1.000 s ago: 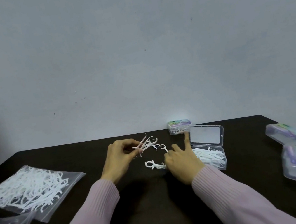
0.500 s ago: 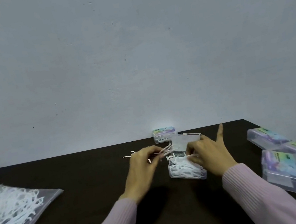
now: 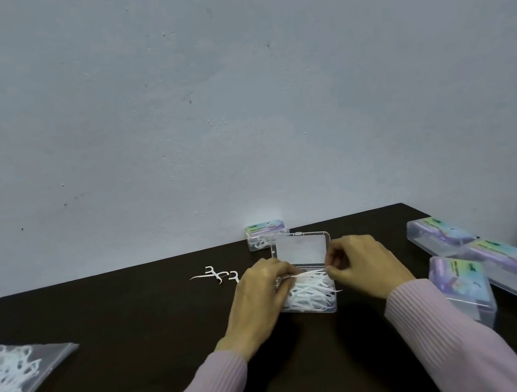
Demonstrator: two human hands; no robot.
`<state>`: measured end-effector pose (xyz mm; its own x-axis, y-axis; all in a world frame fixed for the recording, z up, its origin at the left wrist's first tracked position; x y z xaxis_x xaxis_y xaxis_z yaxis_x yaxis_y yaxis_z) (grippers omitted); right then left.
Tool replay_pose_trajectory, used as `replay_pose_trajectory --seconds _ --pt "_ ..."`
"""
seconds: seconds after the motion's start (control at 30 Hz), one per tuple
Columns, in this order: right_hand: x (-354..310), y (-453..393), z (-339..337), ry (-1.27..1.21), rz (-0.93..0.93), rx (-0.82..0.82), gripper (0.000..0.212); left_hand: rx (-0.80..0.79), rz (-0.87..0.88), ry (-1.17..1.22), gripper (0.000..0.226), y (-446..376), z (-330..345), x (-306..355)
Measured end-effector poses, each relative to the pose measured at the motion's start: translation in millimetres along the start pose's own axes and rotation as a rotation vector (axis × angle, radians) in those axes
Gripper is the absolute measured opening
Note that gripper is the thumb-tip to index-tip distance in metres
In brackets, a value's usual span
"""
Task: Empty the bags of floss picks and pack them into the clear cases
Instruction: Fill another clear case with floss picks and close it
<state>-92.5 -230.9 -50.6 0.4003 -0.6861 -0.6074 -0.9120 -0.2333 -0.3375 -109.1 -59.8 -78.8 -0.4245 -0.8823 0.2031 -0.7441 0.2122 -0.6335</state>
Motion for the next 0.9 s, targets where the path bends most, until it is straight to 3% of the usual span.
replay_pose_trajectory --seconds 0.27,0.6,0.9 --pt "7 3 -1 -0.181 0.159 -0.265 0.023 -0.075 -0.154 0.361 0.026 -1 3 -10" --pt "4 -2 1 -0.152 0.027 -0.103 0.011 -0.107 -0.283 0.480 0.027 2 -1 -17" --pt "-2 1 9 -0.061 -0.005 -0.099 0.020 -0.060 -0.312 0.450 0.022 7 -8 -22"
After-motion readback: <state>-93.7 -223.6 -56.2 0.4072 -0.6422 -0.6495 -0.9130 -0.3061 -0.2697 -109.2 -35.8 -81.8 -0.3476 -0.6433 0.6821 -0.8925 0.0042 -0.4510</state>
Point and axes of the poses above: each hand's wrist, its own y-axis away from the middle knuckle, its own z-axis out of the palm, x = y × z, the point moved 3 cm from there along -y, towards the middle knuckle, and after that the axes turned 14 degrees about -y, right-handed, at the moved point
